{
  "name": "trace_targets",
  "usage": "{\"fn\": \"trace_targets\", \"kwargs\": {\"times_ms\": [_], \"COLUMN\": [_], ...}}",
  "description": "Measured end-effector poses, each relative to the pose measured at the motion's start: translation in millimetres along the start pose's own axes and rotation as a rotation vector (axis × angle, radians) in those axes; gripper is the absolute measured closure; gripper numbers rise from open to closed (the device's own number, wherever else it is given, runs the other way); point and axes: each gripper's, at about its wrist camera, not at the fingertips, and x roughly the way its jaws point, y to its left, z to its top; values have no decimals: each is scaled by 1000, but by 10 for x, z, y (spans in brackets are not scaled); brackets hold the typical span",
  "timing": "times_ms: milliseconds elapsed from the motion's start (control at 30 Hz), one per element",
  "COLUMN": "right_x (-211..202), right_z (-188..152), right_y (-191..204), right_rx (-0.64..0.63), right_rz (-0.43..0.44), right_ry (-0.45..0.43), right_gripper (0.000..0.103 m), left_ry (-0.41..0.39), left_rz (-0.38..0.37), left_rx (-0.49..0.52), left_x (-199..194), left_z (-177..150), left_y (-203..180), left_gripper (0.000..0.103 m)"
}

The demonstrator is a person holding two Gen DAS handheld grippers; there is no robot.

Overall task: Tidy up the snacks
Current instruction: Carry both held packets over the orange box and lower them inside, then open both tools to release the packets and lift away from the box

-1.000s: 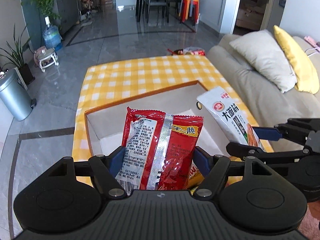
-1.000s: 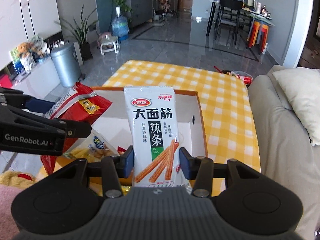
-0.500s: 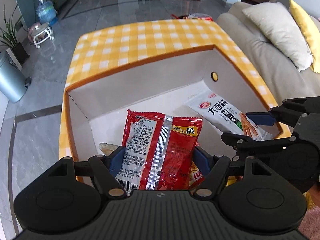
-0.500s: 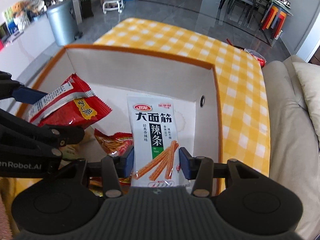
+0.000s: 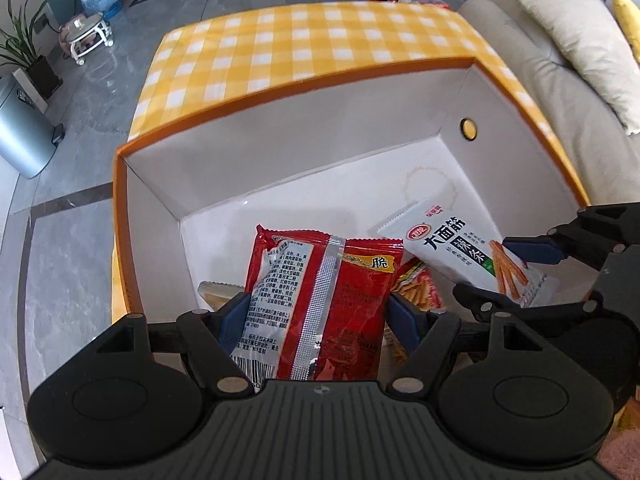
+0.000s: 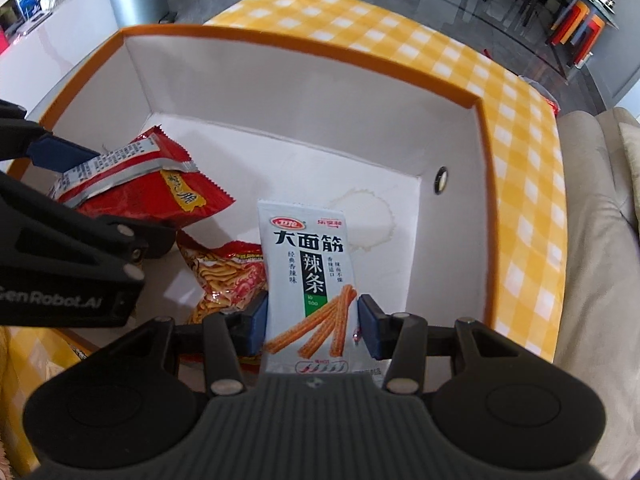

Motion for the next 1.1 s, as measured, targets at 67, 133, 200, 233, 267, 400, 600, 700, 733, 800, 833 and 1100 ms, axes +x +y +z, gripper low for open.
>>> {"fn": "trace_targets", "kwargs": {"times_ms": [67, 133, 200, 233, 267, 400, 600, 700, 733, 800, 833, 1100], "right_x": [45, 83, 104, 109, 109, 94, -64, -198, -250, -343, -398, -836], "right_z": [21, 28, 37, 39, 35, 52, 61, 42, 32, 4, -13, -210], "right_y": [18, 38, 51, 50, 54, 43, 46, 44, 43, 42, 43, 78], "right_rx": [-11, -20, -22, -21, -21, -25, -36, -38, -37, -32, -29, 0], "right_rz": [0, 0, -5, -8, -9, -10, -29, -42, -45, -52, -56, -84], "right_ry": [15, 28, 34, 37, 39, 39, 6, -27, -38, -59, -69, -166], "right_gripper": [58, 57, 57, 57, 57, 54, 39, 33, 32, 29, 28, 20], "left_ry": [-3, 1, 6, 8, 9, -1, -46, -87, -101, -135, -152, -257], "left_rz": [25, 35, 38, 41, 43, 44, 53, 48, 44, 38, 38, 37], "left_rx": [22, 36, 37, 41, 44, 52, 48, 26, 19, 12, 10, 2], "left_x": [16, 30, 33, 27, 20, -11, -151, -276, -321, -418, -469, -855], "left_z": [-5, -12, -12, -14, -18, -28, -64, -104, -120, -149, -163, -281], "left_y": [-21, -29, -26, -29, -33, -25, -16, 9, 16, 23, 25, -13], "left_gripper": [19, 19, 19, 19, 18, 15, 15, 14, 14, 14, 14, 14]}}
